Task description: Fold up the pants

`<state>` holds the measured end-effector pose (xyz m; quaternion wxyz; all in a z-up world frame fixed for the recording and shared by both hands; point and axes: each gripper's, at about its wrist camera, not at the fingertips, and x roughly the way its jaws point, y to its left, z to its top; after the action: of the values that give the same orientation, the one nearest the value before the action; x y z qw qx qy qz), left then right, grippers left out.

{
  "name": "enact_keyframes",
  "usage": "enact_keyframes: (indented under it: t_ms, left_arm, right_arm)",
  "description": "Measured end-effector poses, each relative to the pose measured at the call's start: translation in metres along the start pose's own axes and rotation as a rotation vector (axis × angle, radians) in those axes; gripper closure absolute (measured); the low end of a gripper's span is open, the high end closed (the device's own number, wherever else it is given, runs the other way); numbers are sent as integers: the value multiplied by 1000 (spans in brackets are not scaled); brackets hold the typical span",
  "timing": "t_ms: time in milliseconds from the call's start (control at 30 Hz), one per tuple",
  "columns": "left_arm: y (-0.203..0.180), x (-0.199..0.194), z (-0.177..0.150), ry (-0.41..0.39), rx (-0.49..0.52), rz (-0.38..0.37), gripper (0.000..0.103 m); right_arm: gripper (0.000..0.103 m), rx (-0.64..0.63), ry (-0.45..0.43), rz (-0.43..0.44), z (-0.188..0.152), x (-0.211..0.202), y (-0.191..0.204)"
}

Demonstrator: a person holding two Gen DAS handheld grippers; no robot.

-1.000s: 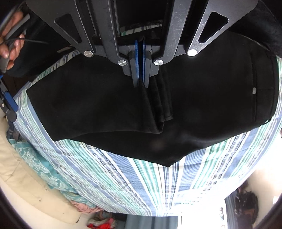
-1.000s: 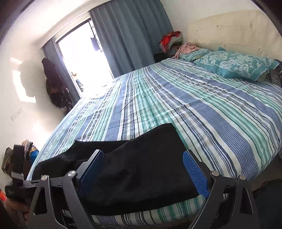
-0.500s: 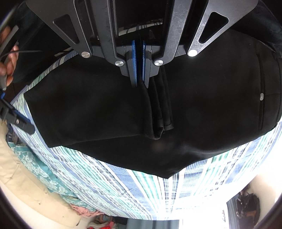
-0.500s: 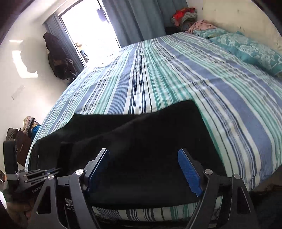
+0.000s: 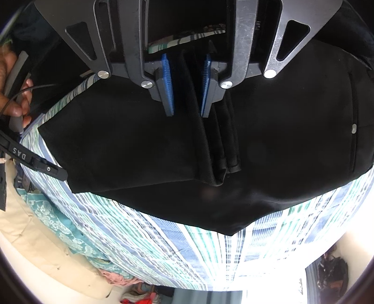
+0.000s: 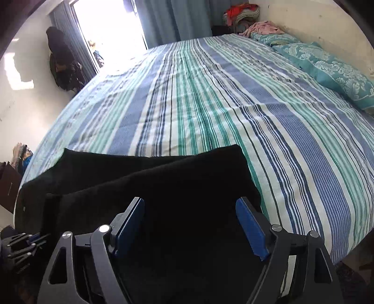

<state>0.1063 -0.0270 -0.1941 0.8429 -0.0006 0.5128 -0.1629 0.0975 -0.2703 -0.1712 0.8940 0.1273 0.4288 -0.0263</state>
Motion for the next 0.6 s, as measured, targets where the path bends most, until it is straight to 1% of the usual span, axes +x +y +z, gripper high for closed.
enact_keyframes:
  t_ms: [67,100,133,167,233,300,333,400,433,467,500,533,567,600]
  left_arm:
    - [-3,-1,0,-6,6,-9,59]
    - [-4,-2,0,-10,13,-2,55]
    - [-7,-3,-1,-14,20,19,45]
    - [-7,-4,-2,-20,23,32,39]
    - [-6,-7,-3,-23,18,47,36]
    - [1,-13,-2,-22,-10,40,36]
    - [6,-17,-2,-30,-31,36,36]
    - [19,-24,-2,-51,-76,36,31]
    - [25,-28,-1,-62,-102,42,28]
    - [32,-30,0,-70,-126,48,27]
    - [39,-31,0,-74,-149,52,27]
    - [46,-31,-1,-75,-169,56,27]
    - [53,-31,-1,-74,-187,66,27]
    - [58,-31,-2,-72,-204,77,27]
  right_arm:
    - [22,-16,-42,-23,-8,-18,7]
    - [21,-28,-50,-38,-13,-22,10]
    - [19,-38,-42,-64,-20,-21,11]
    - [17,-44,-9,-86,-27,-14,10]
    - [17,-47,123,-97,-39,14,5]
    - [17,-95,83,-119,-40,10,10]
    - [17,-94,60,-115,-36,3,11]
    - [17,-55,-41,-82,-30,-19,7]
    - [17,-39,-89,-83,-29,-30,5]
    - [17,-31,-120,-84,-28,-37,3]
    - [17,-26,-129,-80,-27,-40,0]
    - [17,-20,-102,-75,-27,-36,-3]
    - [17,-10,-45,-69,-29,-26,-8]
    - [16,11,45,-58,-34,-9,-14]
